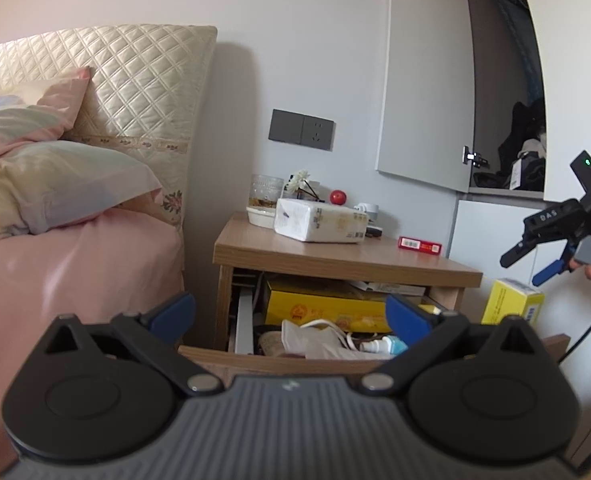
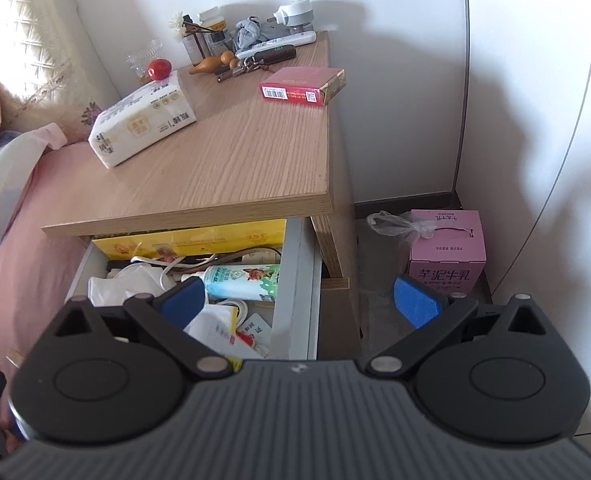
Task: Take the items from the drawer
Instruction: 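Move the open right gripper onto the yellow medicine box in the drawer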
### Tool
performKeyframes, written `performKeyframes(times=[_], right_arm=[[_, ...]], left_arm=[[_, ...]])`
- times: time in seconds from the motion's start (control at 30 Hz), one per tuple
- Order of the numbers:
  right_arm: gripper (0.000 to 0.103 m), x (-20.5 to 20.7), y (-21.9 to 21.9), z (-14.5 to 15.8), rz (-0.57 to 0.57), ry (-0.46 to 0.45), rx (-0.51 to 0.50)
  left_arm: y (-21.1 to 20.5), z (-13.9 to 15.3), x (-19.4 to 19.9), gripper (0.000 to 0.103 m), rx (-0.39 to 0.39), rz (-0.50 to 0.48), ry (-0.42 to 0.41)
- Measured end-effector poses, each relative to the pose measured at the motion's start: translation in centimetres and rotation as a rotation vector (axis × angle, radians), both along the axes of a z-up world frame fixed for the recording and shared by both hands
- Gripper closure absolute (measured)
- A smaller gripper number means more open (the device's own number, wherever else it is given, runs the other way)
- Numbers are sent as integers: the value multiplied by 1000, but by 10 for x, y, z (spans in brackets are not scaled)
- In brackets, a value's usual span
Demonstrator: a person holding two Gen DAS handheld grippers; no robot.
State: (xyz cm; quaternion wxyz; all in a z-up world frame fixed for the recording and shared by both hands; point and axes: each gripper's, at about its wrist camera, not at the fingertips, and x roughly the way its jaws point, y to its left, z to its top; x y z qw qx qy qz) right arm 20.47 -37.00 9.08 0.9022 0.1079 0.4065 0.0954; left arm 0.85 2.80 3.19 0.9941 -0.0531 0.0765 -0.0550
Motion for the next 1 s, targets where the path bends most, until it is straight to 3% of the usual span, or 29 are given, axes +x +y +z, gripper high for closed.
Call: performKeyframes(times=[0.33,0.63,1.0], right_arm=[[0,-31,8,33,-13,-246,12],[0,-76,32,45,-27,-473,-7],[0,-122,50,32,-27,-563,10]], left_arm=[[-5,-2,-1,0,22,-4,-3],[-6,-2,-1,0,29,-8,0],[-8,-2,-1,0,37,-7,5]])
